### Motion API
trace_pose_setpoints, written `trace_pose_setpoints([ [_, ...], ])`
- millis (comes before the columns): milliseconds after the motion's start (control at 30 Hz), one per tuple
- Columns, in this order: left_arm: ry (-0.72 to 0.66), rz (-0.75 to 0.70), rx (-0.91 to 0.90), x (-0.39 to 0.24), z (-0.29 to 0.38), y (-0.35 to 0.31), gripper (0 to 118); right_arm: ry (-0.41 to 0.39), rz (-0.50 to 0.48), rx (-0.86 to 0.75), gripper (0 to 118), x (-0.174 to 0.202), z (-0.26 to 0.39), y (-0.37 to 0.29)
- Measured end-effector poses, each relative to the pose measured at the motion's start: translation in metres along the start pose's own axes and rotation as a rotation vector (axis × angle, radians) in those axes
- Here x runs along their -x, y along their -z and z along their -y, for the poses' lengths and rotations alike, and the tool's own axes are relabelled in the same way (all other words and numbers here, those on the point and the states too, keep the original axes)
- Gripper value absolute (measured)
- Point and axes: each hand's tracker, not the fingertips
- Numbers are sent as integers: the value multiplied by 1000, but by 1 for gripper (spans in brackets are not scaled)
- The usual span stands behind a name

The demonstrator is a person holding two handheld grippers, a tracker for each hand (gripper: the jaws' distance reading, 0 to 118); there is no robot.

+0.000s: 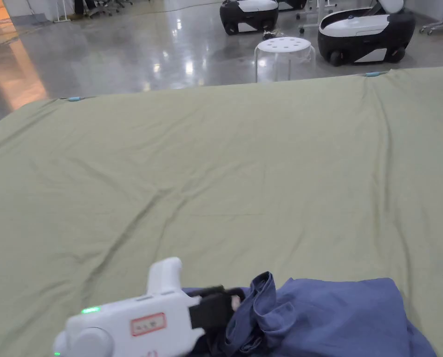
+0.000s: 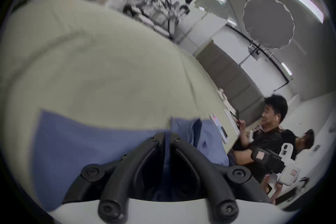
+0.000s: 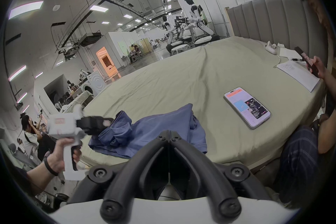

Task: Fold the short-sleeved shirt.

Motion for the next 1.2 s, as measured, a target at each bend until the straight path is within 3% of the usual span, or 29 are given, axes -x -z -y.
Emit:
trace_pose_setpoints([
  [133,151,-90,94,-20,27,42,8,-36,19,13,0,7,2,-3],
  [167,148,-125,88,-20,26,46,7,-39,20,18,0,7,2,-3],
  [300,35,-13,37,-10,3,14,7,-27,9,32,0,9,3,2],
  [333,46,-6,-9,-8,0,-3,15,-25,7,33,0,10,3,2],
  [400,49,-13,-125,7,-9,-49,62,-22,-4,38,0,12,3,4],
  [433,35,-22,-144,17,-13,-67,66,-19,-10,41,0,12,4,6],
  [533,-59,-157,-201,58,-23,-116,66,-21,-25,57,0,12,6,10],
  [600,-254,-143,-186,100,-23,-133,66,-39,-22,65,0,15,8,10],
  [700,-503,23,-182,143,-13,-123,65,-55,-19,74,0,18,7,8],
  [800,-616,208,-221,149,2,-99,64,-66,-8,72,0,25,4,5],
  [833,-640,277,-216,150,4,-92,61,-70,-4,68,0,26,4,4],
  [867,-653,287,-197,148,4,-84,48,-73,0,64,0,28,3,2],
  [900,-629,233,-209,144,4,-81,13,-74,0,64,0,30,1,1],
  [1067,-650,217,-228,140,2,-89,13,-85,8,59,0,31,1,-3],
  [1200,-534,159,-301,121,-14,-135,13,-55,-11,54,0,29,0,-3],
])
